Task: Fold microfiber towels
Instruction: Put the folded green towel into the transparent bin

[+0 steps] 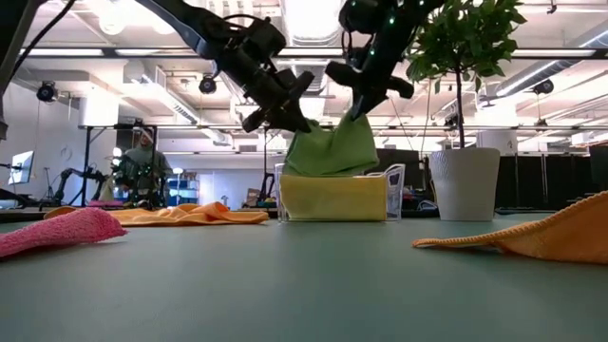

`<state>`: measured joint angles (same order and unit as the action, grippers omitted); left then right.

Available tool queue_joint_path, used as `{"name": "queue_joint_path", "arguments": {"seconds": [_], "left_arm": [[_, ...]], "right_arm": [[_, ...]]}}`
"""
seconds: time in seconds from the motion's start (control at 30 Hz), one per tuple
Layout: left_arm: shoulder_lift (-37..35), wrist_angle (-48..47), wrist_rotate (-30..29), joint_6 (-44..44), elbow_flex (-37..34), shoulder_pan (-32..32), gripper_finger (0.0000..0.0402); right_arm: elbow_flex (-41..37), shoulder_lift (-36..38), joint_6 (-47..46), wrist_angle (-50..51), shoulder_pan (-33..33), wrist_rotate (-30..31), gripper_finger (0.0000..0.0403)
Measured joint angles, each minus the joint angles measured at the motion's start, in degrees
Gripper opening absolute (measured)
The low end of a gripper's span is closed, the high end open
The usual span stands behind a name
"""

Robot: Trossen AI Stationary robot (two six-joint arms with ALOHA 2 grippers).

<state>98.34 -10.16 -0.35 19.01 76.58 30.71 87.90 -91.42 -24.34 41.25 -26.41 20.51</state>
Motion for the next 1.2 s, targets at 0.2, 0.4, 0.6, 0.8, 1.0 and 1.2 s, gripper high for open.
{"name": "queue_joint_path", "arguments": {"seconds": [0.2,0.4,0.6,0.8,1.0,1.2], "left_arm": [[2.1,0.1,0.0,1.7,-0.1,0.5,0.0017],[2.0,0.1,0.2,1.7,0.1,0.6,0.0017],[-1.1,-2.6,1.4,3.2,0.6,0.3,0.0017],[-4.3,-6.6,3.8,7.6,0.6,-0.8,0.0017],[-5.0,-7.4,2.2,7.7,0.5,-2.6,0.0017],[-0.9,-7.3,-5.4,4.9,-0.2,-2.5,0.0017]], "right_arm": [[0.0,-3.6,-2.0,0.2,-0.2,0.0,0.0009],[0.0,-4.1,-1.4,-0.1,-0.8,0.4,0.0009],[0.0,-1.6,0.4,0.4,-0.6,0.5,0.0009],[0.0,1.0,1.3,1.8,1.6,0.5,0.0008],[0.0,-0.2,1.6,4.4,3.2,3.9,0.0008],[0.0,-4.2,2.5,4.1,1.2,4.2,0.0008]]}}
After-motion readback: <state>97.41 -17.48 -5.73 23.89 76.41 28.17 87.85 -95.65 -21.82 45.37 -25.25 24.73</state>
